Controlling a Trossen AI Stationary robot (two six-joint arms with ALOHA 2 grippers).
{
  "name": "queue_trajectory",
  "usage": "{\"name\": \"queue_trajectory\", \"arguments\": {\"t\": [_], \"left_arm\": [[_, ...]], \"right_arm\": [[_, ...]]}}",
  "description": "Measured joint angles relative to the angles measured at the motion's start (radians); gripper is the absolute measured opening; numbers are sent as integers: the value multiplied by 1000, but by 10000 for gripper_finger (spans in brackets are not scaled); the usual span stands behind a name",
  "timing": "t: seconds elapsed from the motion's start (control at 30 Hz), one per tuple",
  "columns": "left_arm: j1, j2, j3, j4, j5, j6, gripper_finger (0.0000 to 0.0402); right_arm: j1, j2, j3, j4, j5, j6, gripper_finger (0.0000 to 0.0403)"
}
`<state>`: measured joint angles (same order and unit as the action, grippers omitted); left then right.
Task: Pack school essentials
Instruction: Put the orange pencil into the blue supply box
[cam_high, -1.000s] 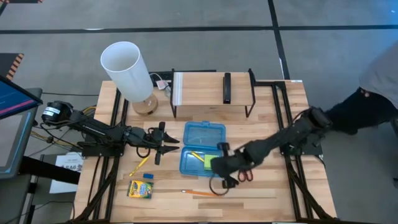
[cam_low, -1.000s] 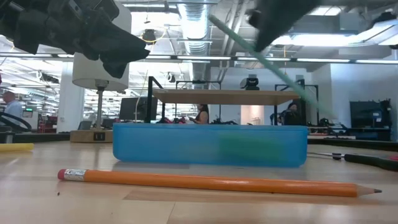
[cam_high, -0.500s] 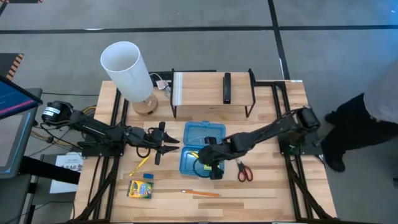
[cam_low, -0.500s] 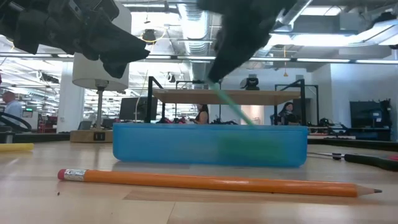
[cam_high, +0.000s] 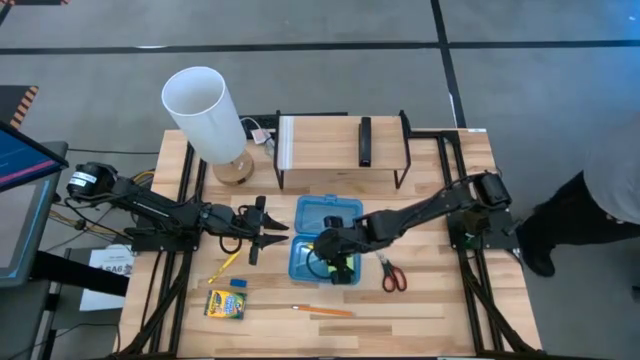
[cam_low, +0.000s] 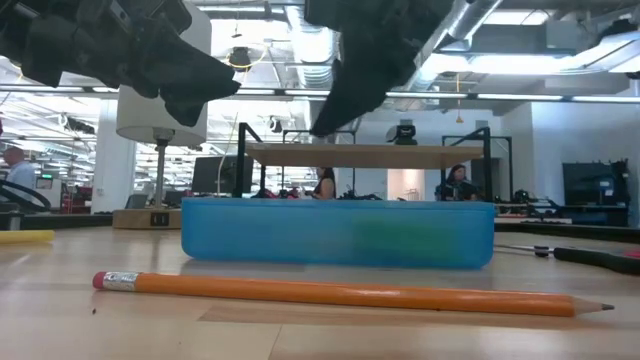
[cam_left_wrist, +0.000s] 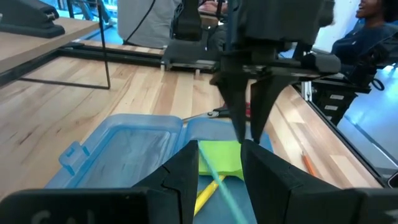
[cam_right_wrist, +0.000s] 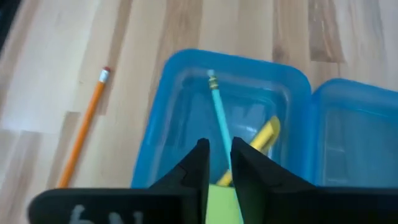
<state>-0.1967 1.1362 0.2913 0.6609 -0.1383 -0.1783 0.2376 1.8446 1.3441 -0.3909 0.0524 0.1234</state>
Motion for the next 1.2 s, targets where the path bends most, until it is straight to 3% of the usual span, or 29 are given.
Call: {"name": "queue_trajectory", "arguments": {"t": [0.43,0.97,1.2], "left_arm": [[0,0,0,-15,0,-1,108],[0,0,0,-16,0,-11,108],[0,0,0,-17,0,-11,108]], "right_arm": [[92,-35,-2,-20,0,66,196],[286,-24,-1,47,0,172,199],[334,53,0,95,0,211,196]]}}
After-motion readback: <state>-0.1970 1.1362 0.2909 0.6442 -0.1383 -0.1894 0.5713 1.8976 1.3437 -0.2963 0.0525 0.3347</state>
